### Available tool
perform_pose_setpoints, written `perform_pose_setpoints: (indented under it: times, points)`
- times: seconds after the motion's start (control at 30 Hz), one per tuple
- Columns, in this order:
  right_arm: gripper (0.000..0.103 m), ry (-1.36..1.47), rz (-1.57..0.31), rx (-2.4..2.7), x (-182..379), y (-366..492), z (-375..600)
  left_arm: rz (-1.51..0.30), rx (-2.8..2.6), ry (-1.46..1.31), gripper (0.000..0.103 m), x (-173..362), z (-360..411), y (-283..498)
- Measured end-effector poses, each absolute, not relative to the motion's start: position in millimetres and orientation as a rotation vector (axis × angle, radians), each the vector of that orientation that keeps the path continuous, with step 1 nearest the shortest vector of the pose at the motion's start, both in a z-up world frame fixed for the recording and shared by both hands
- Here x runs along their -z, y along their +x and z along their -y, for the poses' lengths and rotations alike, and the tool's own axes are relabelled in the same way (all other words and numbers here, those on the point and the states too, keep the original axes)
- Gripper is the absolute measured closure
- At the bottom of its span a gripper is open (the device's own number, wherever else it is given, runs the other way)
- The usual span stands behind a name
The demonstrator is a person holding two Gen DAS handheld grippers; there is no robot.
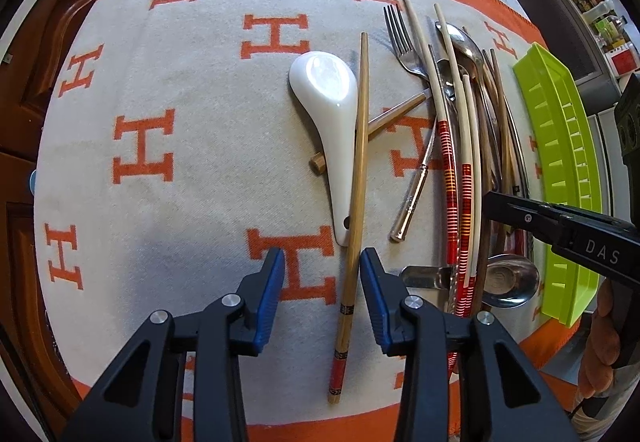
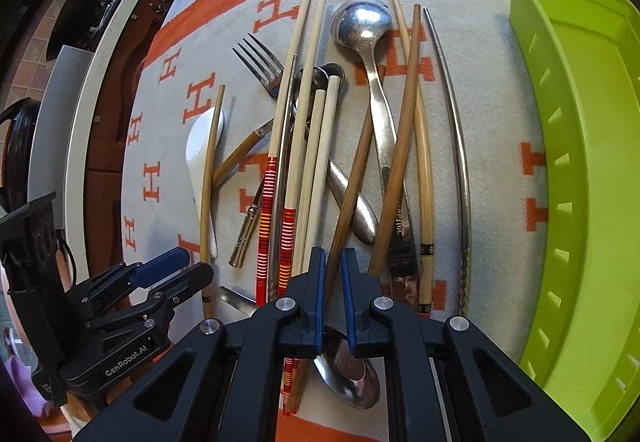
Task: Organize utensils
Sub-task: 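Grasp a plain wooden chopstick with the left tool while the right tool grasps a dark wooden chopstick, then carry both chopsticks into the green tray and open both tools to release them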
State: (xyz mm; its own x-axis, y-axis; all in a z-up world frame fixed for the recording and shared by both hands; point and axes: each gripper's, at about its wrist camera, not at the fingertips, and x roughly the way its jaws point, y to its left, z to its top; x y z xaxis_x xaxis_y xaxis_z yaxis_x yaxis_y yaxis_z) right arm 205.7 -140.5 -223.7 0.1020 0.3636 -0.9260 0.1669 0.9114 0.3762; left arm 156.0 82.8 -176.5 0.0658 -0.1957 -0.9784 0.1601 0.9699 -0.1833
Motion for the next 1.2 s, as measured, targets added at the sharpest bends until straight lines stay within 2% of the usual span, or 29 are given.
perform_pose_setpoints:
  times: [0.43, 0.5, 0.53, 0.57, 0.9, 1.2]
  points:
    - [0.093, 0.334, -1.480, -0.070, 222, 208, 114, -1.480, 0.210, 0.082, 0.065, 178, -69, 159]
    - [0.093, 0.304, -1.467, -0.065, 220, 206, 111, -1.467, 0.194, 0.109, 0.071, 178, -62, 159]
    - [0.093, 0.306, -1.462, -0.066, 220, 205, 111, -1.459, 0.187, 0.115, 0.086, 178, -61, 156]
    - [0.093, 0.327, -1.456, -0.068, 220, 205, 113, -1.457, 0.185, 0.112, 0.095, 178, -59, 155]
    - [0.097, 0.672, -1.381, -0.149, 207, 184, 166, -1.390, 0.180, -0.022, 0.098, 146, -69, 144]
    - [0.097, 0.711, -1.219, -0.178, 146, 138, 209, -1.279, 0.302, -0.050, 0.098, 86, -49, 111]
